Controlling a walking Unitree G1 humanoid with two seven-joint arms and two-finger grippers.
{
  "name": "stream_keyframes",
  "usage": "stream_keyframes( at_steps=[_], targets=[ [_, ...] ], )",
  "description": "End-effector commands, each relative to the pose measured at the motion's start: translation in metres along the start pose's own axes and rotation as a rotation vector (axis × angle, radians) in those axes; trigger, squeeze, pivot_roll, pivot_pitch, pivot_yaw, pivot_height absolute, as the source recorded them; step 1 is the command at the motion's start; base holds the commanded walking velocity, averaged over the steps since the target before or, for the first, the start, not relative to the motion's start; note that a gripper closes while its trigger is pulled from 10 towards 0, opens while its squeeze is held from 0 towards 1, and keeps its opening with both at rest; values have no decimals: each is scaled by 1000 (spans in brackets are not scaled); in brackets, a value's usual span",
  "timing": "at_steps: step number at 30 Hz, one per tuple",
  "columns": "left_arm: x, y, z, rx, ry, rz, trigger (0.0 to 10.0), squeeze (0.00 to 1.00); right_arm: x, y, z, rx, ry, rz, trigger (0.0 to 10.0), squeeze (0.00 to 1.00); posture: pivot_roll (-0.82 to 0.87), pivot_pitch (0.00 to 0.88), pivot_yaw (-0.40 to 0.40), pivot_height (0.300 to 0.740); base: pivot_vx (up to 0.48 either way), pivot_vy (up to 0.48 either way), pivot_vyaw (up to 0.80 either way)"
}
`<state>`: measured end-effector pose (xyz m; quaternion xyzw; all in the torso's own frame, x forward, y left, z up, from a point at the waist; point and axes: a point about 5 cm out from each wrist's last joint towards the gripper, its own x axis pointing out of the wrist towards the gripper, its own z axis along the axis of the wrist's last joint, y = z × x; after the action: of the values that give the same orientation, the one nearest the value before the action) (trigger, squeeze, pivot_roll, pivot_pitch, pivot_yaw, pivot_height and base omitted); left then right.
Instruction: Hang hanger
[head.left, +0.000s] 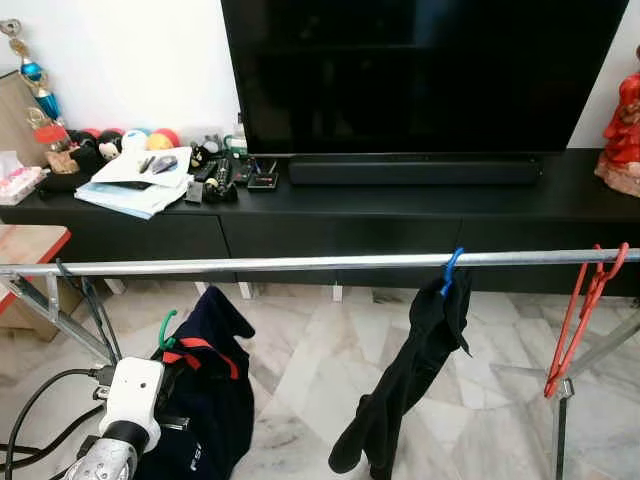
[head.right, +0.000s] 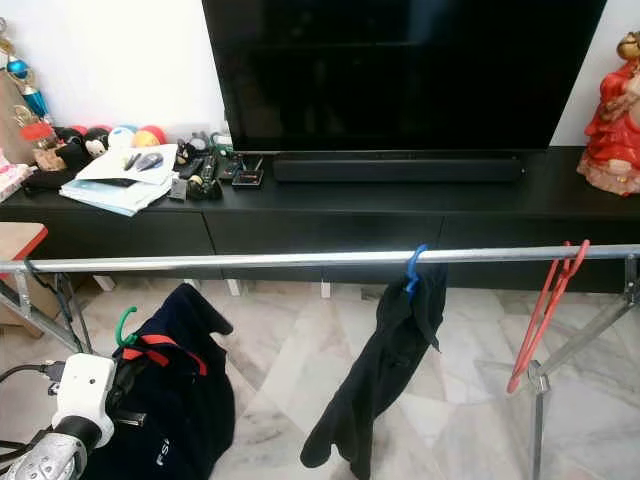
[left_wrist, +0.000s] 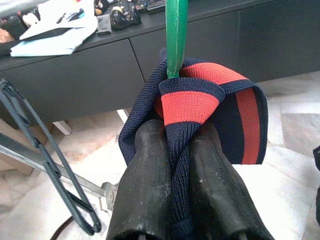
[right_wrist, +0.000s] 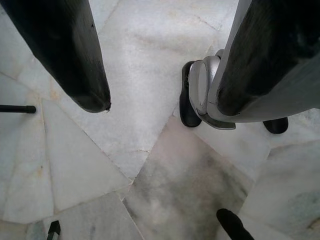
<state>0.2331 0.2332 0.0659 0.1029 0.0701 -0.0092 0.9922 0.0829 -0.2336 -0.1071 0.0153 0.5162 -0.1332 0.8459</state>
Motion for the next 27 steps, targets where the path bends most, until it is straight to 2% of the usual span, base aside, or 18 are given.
stream_keyframes(
  at_steps=[1, 27],
  targets=[
    [0, 3, 6, -12, -22, 7, 10000, 0, -1, 1, -5, 12, 15, 0, 10000, 0, 100, 0, 72, 740, -259, 0, 0],
    [-1, 2, 6, -19, -19, 10, 10000, 0, -1, 0, -4, 8, 16, 1, 10000, 0, 100, 0, 70, 740, -270, 0, 0]
  ],
)
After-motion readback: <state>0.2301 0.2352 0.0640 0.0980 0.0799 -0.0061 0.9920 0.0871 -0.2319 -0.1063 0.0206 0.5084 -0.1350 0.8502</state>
